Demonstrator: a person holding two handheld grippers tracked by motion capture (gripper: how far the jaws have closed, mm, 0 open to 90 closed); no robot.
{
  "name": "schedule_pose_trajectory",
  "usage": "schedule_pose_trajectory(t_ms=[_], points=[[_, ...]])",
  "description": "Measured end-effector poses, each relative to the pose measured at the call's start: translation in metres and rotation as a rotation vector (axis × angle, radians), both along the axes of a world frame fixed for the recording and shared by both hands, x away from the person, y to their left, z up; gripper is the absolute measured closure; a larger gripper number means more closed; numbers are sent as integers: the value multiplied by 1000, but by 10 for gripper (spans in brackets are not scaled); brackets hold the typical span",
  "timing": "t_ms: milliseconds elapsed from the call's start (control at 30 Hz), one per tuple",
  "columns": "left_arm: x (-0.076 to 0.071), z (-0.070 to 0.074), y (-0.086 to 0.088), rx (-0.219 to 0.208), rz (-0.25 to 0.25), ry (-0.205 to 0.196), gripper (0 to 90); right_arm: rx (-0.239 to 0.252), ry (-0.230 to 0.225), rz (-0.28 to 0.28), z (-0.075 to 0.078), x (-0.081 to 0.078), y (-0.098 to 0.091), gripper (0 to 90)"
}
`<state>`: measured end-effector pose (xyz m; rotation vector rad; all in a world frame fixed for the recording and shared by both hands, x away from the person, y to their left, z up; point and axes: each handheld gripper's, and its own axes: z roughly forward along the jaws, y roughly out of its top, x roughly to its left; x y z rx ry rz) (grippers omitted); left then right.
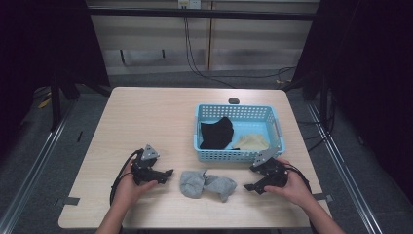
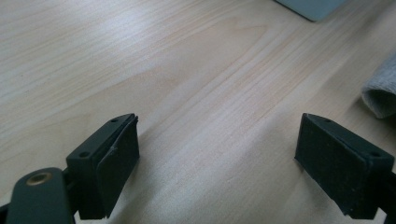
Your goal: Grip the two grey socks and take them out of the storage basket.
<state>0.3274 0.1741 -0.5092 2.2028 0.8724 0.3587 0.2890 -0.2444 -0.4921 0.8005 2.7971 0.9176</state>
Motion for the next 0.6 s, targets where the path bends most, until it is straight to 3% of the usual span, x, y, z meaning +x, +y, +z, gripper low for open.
schedule_pose_trajectory(t_ms=[267, 600], points=[[0, 0, 0, 0, 0, 0, 129, 37, -67, -14, -7, -6, -3, 170], [0, 0, 0, -1, -3, 2, 129, 146, -136, -34, -18, -11, -11, 155]])
